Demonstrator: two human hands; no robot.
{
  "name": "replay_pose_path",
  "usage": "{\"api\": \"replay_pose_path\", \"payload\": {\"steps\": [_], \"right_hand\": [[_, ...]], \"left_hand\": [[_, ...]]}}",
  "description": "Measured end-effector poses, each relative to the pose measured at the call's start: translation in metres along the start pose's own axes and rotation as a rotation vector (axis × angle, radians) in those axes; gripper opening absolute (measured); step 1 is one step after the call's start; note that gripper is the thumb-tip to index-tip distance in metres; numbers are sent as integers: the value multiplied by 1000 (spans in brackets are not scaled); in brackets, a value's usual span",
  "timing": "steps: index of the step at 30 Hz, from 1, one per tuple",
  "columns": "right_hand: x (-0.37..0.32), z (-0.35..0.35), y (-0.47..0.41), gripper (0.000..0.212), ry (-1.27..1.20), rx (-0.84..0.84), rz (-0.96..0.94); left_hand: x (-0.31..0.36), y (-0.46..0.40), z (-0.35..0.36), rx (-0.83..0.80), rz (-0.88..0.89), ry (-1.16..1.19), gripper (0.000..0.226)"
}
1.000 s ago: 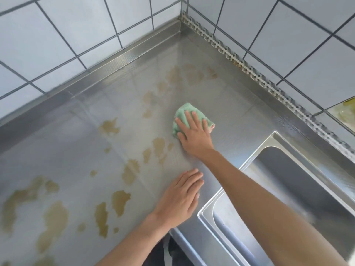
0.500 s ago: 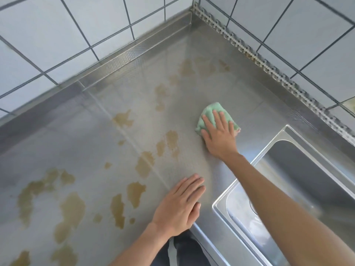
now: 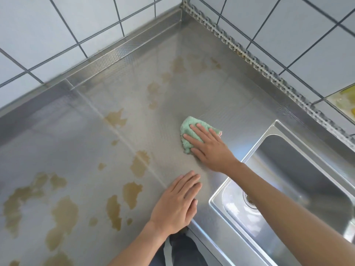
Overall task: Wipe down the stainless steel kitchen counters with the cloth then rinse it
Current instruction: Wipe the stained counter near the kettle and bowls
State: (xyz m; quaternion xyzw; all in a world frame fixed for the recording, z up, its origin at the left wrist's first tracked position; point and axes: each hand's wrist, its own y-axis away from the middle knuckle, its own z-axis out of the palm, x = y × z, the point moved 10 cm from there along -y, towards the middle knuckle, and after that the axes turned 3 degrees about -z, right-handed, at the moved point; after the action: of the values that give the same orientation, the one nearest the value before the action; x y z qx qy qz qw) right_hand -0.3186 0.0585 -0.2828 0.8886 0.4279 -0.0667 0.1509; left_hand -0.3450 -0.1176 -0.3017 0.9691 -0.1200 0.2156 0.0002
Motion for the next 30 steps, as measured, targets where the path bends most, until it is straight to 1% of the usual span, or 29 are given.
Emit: {"api": "replay_pose_path", "payload": {"steps": [2, 4, 6, 8, 10, 11, 13, 14, 15, 16, 18, 20, 21, 22, 24, 26, 28, 30], "right_hand": [[12, -8, -21, 51, -26, 35, 157], [5, -9, -48, 53, -57, 67, 290], [-20, -4, -69, 54, -75, 84, 330], [-57, 6, -74, 54, -70, 75, 225], [-89, 18, -57, 53, -64, 33, 22], [-99, 23, -41, 52, -54, 0, -94], [-98, 30, -11, 50, -30, -87, -287], [-87, 28, 0, 50, -17, -120, -331], [-73, 24, 6, 49, -6, -137, -334], [-57, 18, 6, 50, -5, -139, -300], [-32, 5, -6, 51, -33, -113, -155], [-29, -2, -25, 52, -61, -54, 6], [-36, -2, -34, 52, -73, -33, 59], [-48, 0, -42, 52, -79, -23, 71], [-77, 10, -46, 52, -69, -25, -22], [-91, 16, -32, 51, -64, -56, -184], [-76, 13, -11, 48, -72, -72, -285], [-40, 9, 11, 47, -87, -68, -261]], "left_hand": [[0, 0, -1, 6, -1, 0, 49], [0, 0, -1, 8, -6, -5, 49], [0, 1, -2, 5, -7, -3, 49], [0, 1, -3, 1, -12, 3, 44], [-1, 1, -3, -8, -24, 20, 41], [-1, 1, -3, -11, -31, 30, 43], [-2, 1, -3, -14, -36, 32, 50], [-2, 1, -2, -14, -33, 23, 52], [-2, 2, -2, -11, -29, 14, 52], [-2, 2, -1, -4, -24, 9, 51], [-2, 1, -1, 7, -15, 12, 50], [-2, 1, 0, 10, -15, 14, 50], [-2, 1, 0, 11, -14, 15, 50], [-1, 2, 0, 11, -12, 18, 51], [-1, 3, 0, 7, -16, 24, 50], [-3, 3, 0, -5, -35, 27, 50], [-3, 2, -2, 2, -42, 24, 49], [-1, 0, -6, 21, -28, 32, 48]]}}
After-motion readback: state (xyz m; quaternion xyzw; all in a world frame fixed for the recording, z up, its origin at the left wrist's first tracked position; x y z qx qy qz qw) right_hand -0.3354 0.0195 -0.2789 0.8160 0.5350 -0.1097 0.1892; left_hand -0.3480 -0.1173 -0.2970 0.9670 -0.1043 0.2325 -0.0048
